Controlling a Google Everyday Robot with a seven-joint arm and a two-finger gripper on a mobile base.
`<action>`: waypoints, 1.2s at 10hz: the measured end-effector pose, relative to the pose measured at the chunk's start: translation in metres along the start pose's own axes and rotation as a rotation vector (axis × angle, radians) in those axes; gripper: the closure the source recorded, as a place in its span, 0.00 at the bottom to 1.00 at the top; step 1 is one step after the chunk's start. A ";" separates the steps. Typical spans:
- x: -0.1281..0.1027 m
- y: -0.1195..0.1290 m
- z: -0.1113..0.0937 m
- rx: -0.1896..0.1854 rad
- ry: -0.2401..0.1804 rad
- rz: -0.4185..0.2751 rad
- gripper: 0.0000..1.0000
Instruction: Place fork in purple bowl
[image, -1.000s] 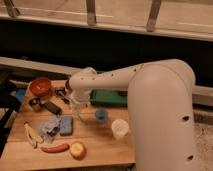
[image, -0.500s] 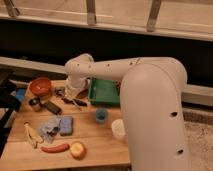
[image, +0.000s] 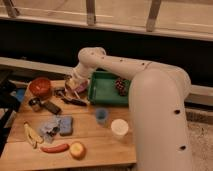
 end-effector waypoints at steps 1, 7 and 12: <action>-0.001 0.002 0.001 -0.002 0.001 -0.003 1.00; -0.009 -0.008 0.004 0.018 -0.013 0.001 1.00; -0.030 -0.044 0.001 0.046 -0.053 0.035 1.00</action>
